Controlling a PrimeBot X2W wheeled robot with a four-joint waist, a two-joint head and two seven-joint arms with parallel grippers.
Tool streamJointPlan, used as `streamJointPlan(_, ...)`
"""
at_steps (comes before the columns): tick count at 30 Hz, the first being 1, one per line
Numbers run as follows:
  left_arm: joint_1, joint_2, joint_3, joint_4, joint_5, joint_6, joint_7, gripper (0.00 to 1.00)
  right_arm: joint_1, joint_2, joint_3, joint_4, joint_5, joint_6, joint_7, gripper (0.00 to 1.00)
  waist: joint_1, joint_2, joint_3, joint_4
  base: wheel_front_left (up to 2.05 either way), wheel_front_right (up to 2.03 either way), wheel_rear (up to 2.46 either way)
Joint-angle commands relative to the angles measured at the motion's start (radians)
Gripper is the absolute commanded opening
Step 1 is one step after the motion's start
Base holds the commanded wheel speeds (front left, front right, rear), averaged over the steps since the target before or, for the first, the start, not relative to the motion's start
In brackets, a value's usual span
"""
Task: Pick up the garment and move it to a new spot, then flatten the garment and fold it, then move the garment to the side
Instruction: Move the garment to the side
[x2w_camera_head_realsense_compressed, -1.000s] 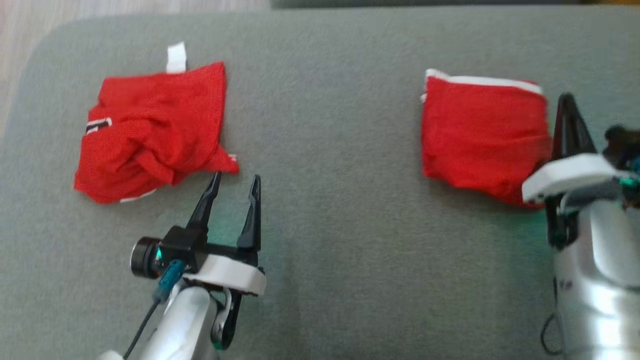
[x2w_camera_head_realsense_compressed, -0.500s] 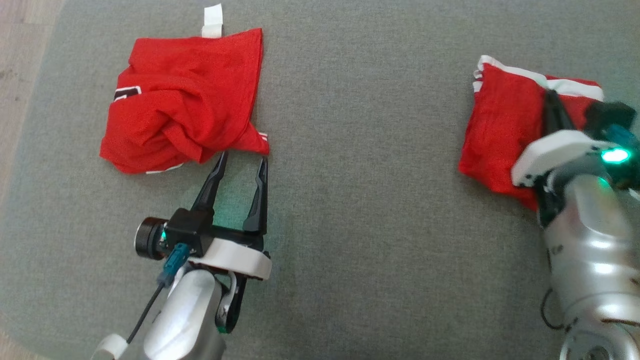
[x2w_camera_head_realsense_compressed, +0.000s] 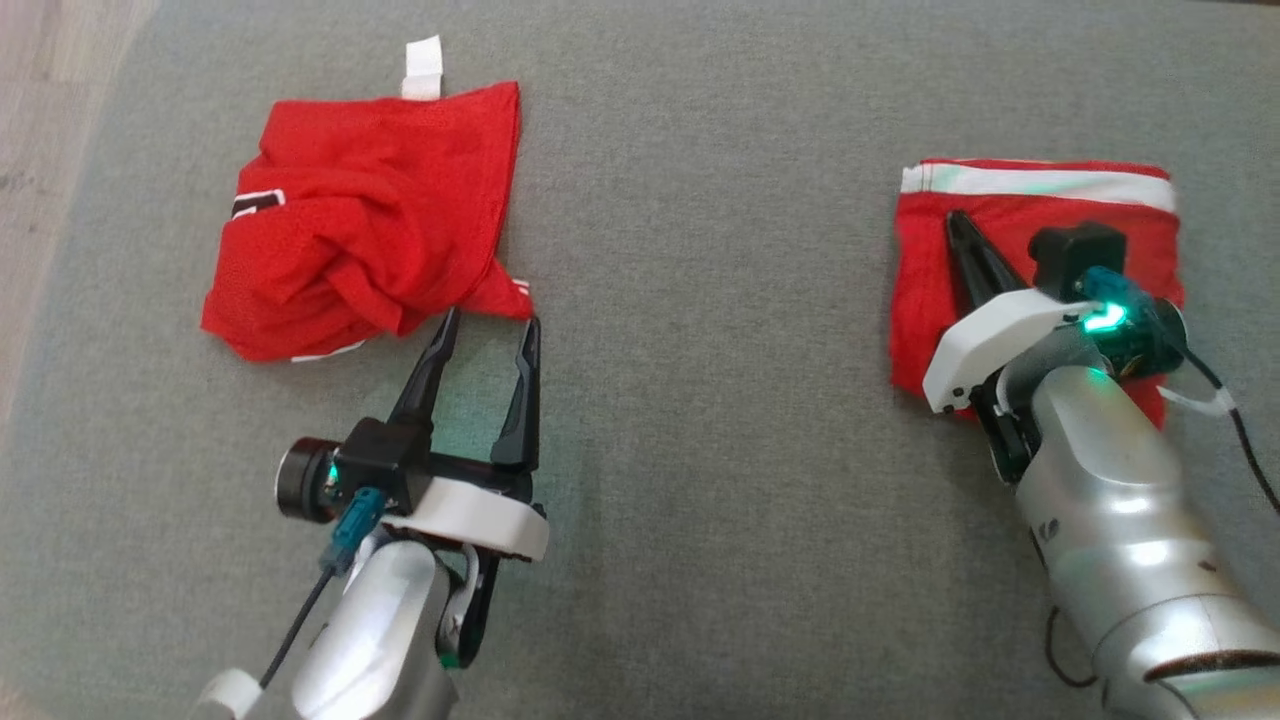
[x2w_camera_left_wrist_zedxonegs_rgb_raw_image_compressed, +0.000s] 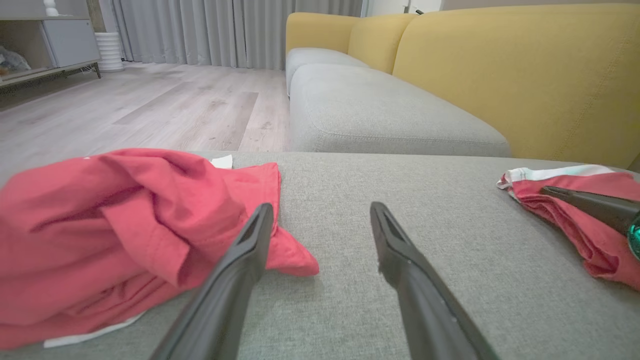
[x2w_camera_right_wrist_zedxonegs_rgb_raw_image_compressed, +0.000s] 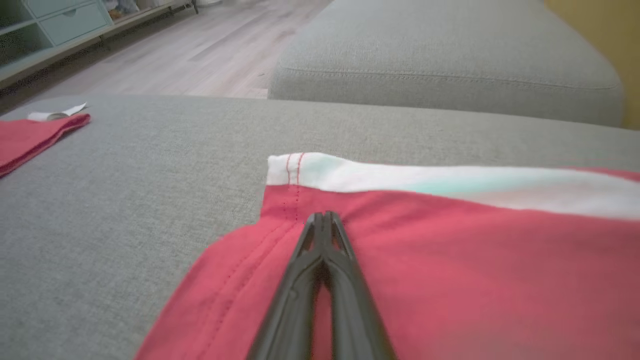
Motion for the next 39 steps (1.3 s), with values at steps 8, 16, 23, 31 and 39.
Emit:
streamJointPlan(8,0.022,0.004,0.074,-0.032,0.001,0.005,-0.010,1.00,0.112,0.017,-0.051,-0.266,0.066,-0.002,-0.005,0.00,0.0001,0.0000,-0.079,-0.062,0.00,0.00,0.00)
streamJointPlan(16,0.066,0.004,0.093,-0.030,0.012,0.000,-0.010,1.00,0.339,0.017,-0.142,-0.522,0.054,-0.002,-0.005,1.00,0.0001,0.0000,-0.149,-0.114,0.00,0.00,0.00)
streamJointPlan(23,0.107,0.004,0.102,-0.031,0.013,0.002,-0.010,1.00,0.503,0.017,-0.140,-0.612,0.083,-0.002,-0.005,1.00,0.0001,0.0000,-0.182,-0.138,0.00,0.00,0.00)
streamJointPlan(31,0.118,0.004,0.105,-0.028,0.018,-0.005,-0.010,1.00,0.518,0.017,-0.137,-0.637,0.088,-0.002,-0.003,1.00,0.0001,0.0000,-0.174,-0.144,0.00,0.00,0.00)
streamJointPlan(39,0.086,0.004,0.096,-0.030,0.026,-0.011,-0.010,1.00,0.404,0.017,-0.217,-0.616,0.032,-0.002,0.095,1.00,0.0001,0.0000,-0.125,-0.119,0.00,0.00,0.00)
